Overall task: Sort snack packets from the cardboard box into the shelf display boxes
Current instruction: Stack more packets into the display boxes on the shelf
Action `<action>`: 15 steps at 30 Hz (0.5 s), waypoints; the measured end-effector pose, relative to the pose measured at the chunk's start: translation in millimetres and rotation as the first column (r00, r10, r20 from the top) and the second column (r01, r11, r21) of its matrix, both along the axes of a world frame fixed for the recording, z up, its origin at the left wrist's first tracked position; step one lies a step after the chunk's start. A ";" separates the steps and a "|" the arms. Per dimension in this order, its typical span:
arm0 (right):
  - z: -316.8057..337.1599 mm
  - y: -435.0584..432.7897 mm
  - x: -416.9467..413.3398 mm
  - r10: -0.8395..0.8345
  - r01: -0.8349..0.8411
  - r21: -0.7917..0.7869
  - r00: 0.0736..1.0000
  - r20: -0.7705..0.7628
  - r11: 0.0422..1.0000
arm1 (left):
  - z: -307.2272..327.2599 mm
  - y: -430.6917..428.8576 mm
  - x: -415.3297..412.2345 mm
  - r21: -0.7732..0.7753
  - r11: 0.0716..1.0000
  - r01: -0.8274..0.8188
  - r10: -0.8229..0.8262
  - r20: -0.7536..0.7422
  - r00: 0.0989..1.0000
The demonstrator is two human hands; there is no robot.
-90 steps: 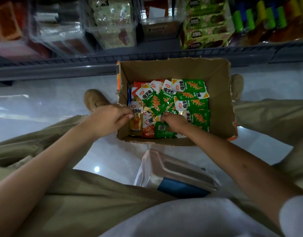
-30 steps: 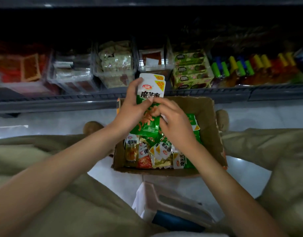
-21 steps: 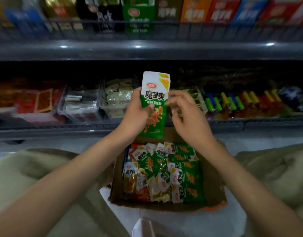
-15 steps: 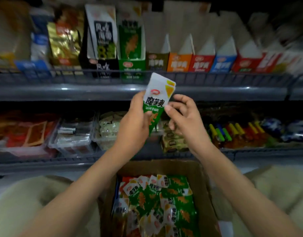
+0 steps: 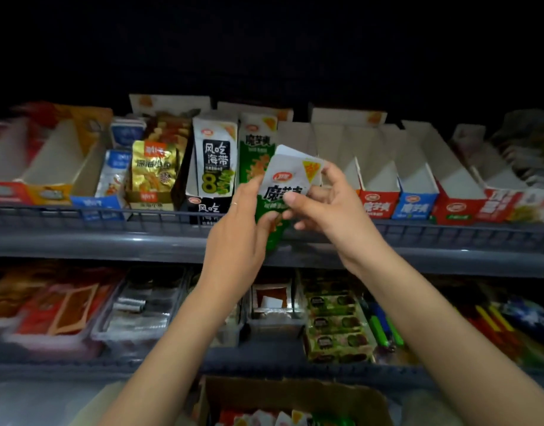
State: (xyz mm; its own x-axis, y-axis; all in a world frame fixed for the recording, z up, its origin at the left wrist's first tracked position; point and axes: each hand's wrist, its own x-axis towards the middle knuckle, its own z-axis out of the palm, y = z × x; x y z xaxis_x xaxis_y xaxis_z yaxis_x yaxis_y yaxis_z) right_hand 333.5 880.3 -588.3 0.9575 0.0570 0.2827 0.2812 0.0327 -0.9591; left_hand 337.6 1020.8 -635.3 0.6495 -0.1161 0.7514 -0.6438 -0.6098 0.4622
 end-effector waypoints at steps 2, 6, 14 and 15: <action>7.6 0.7 10.7 -0.022 0.029 -0.074 0.995 0.099 0.997 | 0.8 1.6 8.4 0.021 0.999 -0.044 0.043 0.027 0.999; 28.6 3.0 36.7 -0.120 0.107 0.065 0.960 0.255 0.992 | -3.1 6.6 28.7 -0.002 0.991 -0.134 0.134 -0.045 0.990; 31.7 13.7 94.7 -0.144 0.107 0.149 0.954 0.263 0.983 | -16.6 17.0 46.9 0.018 0.955 -0.297 0.297 -0.076 0.952; 26.8 13.9 99.7 -0.159 0.130 0.128 0.954 0.256 0.983 | -18.7 17.9 49.0 0.084 0.944 -0.320 0.324 -0.044 0.945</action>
